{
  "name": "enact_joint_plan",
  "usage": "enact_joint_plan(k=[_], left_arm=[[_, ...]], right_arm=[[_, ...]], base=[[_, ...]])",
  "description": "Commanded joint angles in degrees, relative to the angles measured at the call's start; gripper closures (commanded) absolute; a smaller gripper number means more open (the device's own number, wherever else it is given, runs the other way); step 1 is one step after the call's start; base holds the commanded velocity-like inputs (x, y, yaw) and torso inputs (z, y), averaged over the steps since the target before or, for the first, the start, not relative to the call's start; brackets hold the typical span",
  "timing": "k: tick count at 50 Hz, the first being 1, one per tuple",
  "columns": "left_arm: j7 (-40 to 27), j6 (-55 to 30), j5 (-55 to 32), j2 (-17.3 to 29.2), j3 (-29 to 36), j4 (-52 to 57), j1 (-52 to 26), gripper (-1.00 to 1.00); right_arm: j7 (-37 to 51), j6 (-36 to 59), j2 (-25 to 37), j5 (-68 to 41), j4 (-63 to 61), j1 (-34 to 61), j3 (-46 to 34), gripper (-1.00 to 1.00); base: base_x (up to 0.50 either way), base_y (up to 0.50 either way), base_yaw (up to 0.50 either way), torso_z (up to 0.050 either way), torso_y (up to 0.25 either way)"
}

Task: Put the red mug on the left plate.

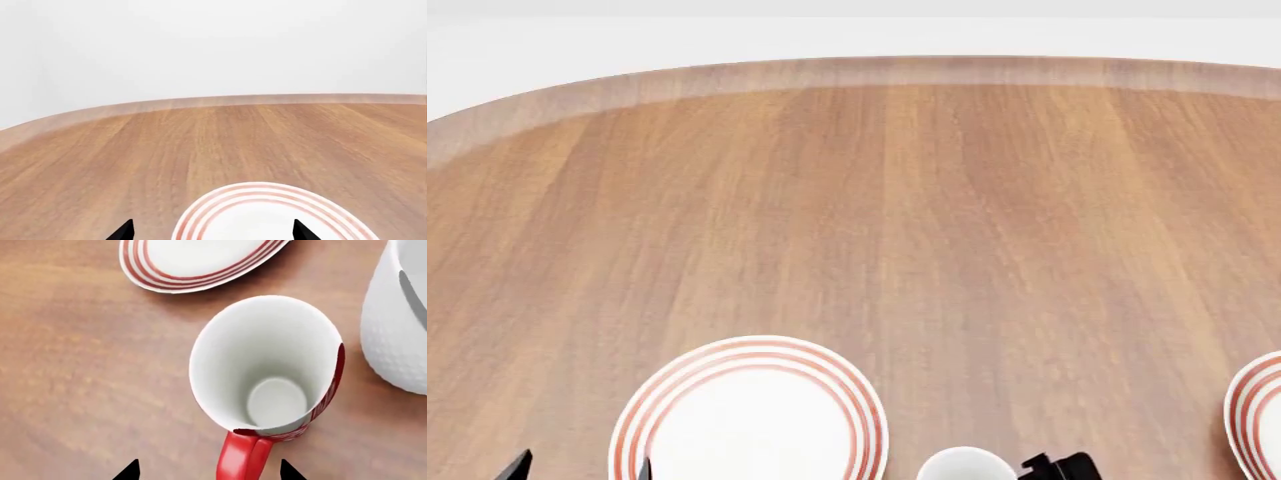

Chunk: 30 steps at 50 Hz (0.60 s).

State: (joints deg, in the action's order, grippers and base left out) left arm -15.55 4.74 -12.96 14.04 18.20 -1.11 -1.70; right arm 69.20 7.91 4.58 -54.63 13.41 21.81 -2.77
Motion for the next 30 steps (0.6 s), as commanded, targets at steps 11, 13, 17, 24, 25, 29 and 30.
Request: enact_joint_plan(k=[11,13,17,24,25,29,30], left_arm=[[-0.3,0.35,-0.26,0.33,0.59,-0.11,-0.1,-1.0],[-0.34,0.29,-0.26,0.4,0.67,0.06,-0.08,-1.0],[-0.41,0.24,-0.35,0.49,0.74,0.16,-0.11,-1.0],[-0.52,0.45,-0.43,0.57,0.86,-0.03,-0.18,-1.0],[-0.54,0.48,-0.43,0.59,0.89,-0.04,-0.16,-1.0],[-0.68,0.4,-0.41,0.68,1.02,0.17,-0.08,-1.0],[-0.68,0.42,-0.44,0.67,1.04,0.09,-0.13,-1.0]], right_arm=[[0.23,-0.5,0.47,-0.81,0.73,0.46,-1.43,1.0],[0.57,-0.44,0.65,-0.8,-0.15,0.22,-1.65,1.0],[1.25,-0.36,0.94,-0.79,-1.83,-0.15,-2.07,1.0],[2.62,0.04,1.57,-1.16,-6.29,-1.32,-2.73,1.0],[2.62,0.09,1.74,-0.92,-6.87,-1.4,-3.06,1.0],[1.06,1.29,2.78,-0.64,-9.38,-1.45,-5.07,1.0],[0.78,1.39,3.04,-0.42,-10.12,-1.53,-5.49,1.0]], base=[[0.0,0.0,0.0,0.0,0.0],[0.0,0.0,0.0,0.0,0.0],[0.0,0.0,0.0,0.0,0.0],[0.0,0.0,0.0,0.0,0.002],[0.0,0.0,0.0,0.0,0.0],[0.0,0.0,0.0,0.0,0.0],[0.0,0.0,0.0,0.0,0.0]])
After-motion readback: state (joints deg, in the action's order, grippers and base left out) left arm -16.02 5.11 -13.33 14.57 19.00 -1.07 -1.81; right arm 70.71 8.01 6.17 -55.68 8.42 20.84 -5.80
